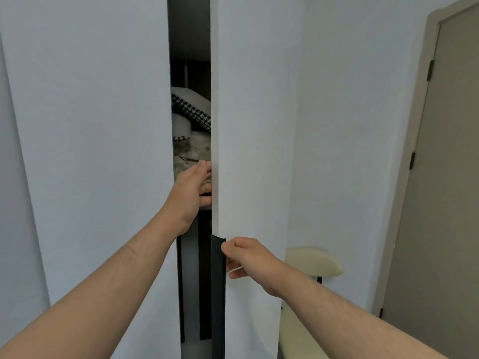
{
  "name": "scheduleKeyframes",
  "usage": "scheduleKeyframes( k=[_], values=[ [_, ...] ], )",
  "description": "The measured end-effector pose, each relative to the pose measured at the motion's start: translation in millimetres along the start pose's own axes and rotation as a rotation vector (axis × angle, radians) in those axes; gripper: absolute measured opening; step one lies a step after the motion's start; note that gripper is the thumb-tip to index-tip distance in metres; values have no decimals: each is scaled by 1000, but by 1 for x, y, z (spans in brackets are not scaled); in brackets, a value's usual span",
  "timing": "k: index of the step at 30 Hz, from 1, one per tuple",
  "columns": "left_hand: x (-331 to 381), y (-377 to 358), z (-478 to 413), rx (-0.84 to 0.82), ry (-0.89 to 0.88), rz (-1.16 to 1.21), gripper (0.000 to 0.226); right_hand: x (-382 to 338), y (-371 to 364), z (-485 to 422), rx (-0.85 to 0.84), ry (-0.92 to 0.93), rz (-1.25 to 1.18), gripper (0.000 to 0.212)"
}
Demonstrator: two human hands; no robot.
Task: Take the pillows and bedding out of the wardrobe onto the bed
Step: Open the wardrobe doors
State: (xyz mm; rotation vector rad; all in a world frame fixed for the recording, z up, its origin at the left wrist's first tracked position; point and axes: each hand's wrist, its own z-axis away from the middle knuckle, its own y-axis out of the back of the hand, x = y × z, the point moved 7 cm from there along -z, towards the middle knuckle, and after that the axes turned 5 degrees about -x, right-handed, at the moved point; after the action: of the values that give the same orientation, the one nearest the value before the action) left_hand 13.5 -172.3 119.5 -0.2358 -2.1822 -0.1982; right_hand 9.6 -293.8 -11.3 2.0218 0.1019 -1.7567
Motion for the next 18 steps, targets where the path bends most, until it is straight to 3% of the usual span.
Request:
scheduleKeyframes(
  k=[8, 18],
  values=[
    [40, -138, 39, -65, -60, -10, 39, 14, 85, 106, 150, 0, 228, 39],
    [53, -248, 38, -110, 13, 21, 29, 13, 163, 186, 281, -36, 293, 30]
  ],
)
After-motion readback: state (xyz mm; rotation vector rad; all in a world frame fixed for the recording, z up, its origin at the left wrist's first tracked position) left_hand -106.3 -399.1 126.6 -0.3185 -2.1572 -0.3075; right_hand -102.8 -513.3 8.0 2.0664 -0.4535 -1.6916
